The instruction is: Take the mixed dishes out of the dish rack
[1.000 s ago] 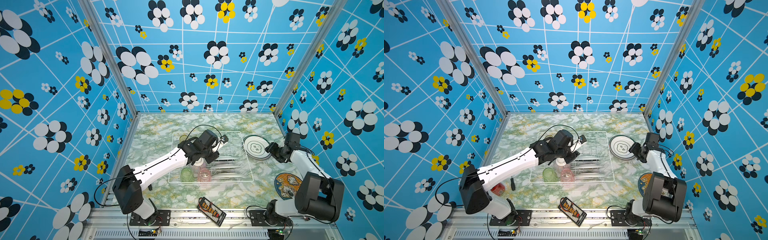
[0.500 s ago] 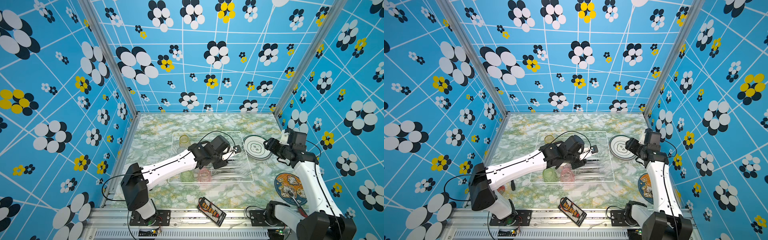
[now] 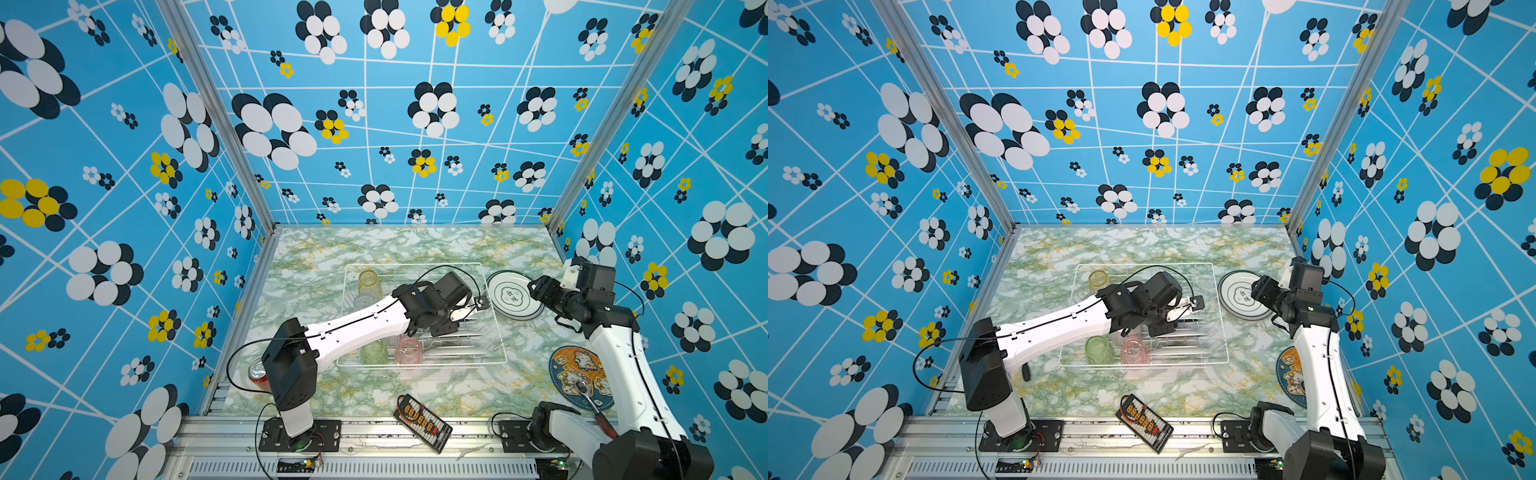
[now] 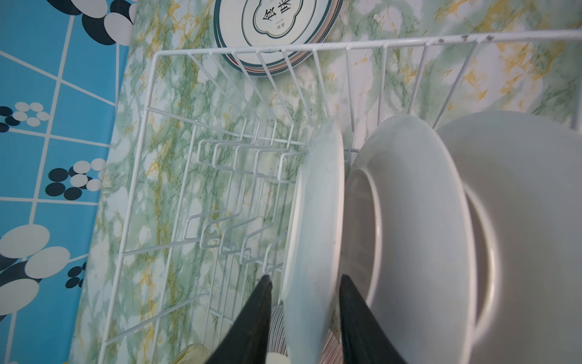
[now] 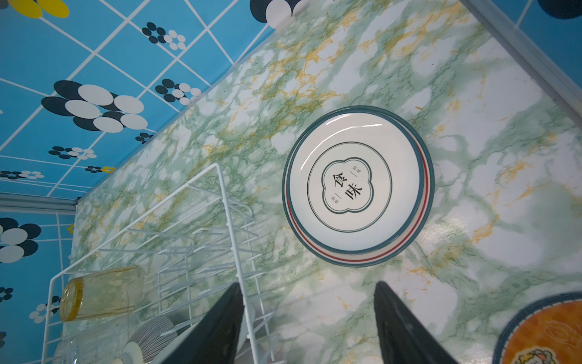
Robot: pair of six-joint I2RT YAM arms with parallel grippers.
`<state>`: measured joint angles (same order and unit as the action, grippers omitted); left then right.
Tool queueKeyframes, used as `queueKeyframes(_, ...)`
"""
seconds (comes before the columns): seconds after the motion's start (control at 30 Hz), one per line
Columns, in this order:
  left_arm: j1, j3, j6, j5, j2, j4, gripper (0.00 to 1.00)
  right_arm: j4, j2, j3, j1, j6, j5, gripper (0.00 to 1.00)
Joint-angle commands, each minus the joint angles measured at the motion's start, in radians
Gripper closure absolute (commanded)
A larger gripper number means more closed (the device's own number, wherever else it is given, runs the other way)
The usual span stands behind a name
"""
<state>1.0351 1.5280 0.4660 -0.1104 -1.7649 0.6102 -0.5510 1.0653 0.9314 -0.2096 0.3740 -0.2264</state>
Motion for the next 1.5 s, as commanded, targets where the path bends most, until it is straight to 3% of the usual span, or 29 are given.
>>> queueKeyframes(0.0,0.013,0.037,0.049,-0.073,-0.035,0.018,0.63,-0.011,-0.026,0.003,0.007,-0.004,-0.014,0.32)
queueKeyframes(0.43,0.065,0.012,0.134,-0.273,-0.066,-0.117,0.8,0.004,-0.038,-0.015,0.007,-0.015,-0.017,0.32)
queueKeyframes(0.77,0.075,0.024,0.172,-0.316,-0.102,-0.117,1.0,0.009,-0.046,-0.027,0.007,-0.017,-0.02,0.32)
queueKeyframes(0.93,0.076,0.021,0.208,-0.352,-0.123,-0.143,1.0,0.009,-0.055,-0.03,0.007,-0.015,-0.019,0.32)
queueKeyframes(1.17,0.079,-0.078,0.305,-0.454,-0.092,-0.369,1.0,0.02,-0.066,-0.039,0.007,-0.01,-0.029,0.32)
queueKeyframes(1.47,0.066,-0.06,0.303,-0.455,0.008,-0.409,1.0,0.034,-0.079,-0.041,0.009,0.0,-0.078,0.33)
